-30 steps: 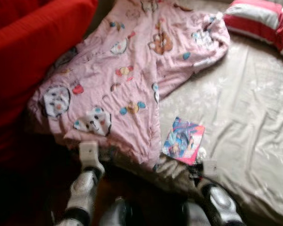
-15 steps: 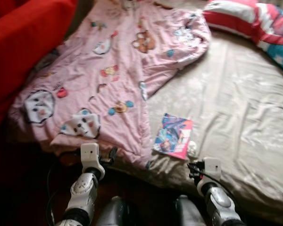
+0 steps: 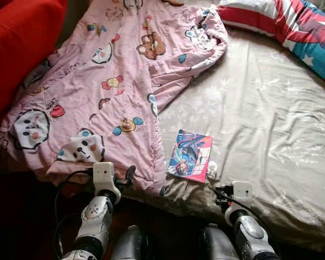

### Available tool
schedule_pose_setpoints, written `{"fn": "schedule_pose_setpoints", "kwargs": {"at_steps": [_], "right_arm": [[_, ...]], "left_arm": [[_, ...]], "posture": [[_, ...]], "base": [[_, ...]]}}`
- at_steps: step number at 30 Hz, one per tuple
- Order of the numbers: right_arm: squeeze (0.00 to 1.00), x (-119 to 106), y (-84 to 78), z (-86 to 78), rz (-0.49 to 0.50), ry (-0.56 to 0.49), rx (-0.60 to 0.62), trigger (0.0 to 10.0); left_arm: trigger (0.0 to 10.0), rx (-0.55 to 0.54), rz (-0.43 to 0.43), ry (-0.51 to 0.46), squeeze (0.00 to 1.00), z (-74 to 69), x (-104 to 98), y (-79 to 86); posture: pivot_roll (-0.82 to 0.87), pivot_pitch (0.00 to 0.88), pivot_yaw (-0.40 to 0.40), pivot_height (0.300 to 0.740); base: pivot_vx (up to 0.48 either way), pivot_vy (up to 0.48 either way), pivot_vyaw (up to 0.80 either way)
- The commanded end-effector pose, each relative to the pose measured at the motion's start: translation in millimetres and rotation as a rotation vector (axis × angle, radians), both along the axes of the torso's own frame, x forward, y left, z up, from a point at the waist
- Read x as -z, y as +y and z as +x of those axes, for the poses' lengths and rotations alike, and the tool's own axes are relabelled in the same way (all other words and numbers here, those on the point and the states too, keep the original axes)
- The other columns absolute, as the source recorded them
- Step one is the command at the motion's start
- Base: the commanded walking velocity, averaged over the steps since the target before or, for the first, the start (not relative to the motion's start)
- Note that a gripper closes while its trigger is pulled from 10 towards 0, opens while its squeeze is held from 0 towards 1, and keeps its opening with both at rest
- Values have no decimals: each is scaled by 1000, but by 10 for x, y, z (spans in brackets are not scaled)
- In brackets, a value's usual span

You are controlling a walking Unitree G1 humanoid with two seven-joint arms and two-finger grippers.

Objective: Clean up the room

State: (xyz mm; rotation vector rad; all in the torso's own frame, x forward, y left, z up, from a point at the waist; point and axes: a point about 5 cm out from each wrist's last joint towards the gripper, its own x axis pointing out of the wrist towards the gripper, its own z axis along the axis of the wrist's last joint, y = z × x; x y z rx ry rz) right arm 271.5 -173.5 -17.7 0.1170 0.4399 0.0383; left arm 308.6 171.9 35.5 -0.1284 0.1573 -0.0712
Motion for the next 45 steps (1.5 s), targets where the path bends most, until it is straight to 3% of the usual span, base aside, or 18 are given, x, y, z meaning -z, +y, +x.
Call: {"fn": "schedule_pose_setpoints", "kwargs": {"at_steps": [1, 13, 22, 28, 34, 39, 45], "right_arm": [[0, 54, 14, -63, -4, 19, -13, 10000], [0, -36, 81, 33, 4, -31, -42, 10000], [0, -54, 34, 51, 25, -36, -22, 10000], [0, -32, -239, -37, 24, -35, 0, 10000], [0, 33, -605, -246, 14, -3, 24, 10000], [0, 110, -504, -313, 21, 13, 32, 10000], [0, 153, -235, -303, 26, 5, 6, 10000]], "left_arm": [[10000, -16, -7, 31, 0, -66, 83, 35], [10000, -7, -7, 19, 0, -57, 64, 29], [10000, 0, -9, 15, 0, -55, 60, 8], [10000, 1, -4, 12, 0, -50, 52, 11], [10000, 6, -4, 5, 0, -30, 30, -1], [10000, 9, -5, 1, 0, -24, 22, -7], [10000, 12, -4, -5, 0, -24, 14, -11]], "posture": [[-113, 251, 57, 671], [-113, 250, 60, 671], [-113, 246, 60, 671], [-115, 242, 63, 671], [-116, 243, 64, 671], [-114, 249, 64, 671], [-114, 255, 63, 671]], "base": [[0, 0, 0], [243, 0, 137], [388, 0, 0], [265, 0, 0], [0, 0, 0], [0, 0, 0], [0, 0, 0]]}}
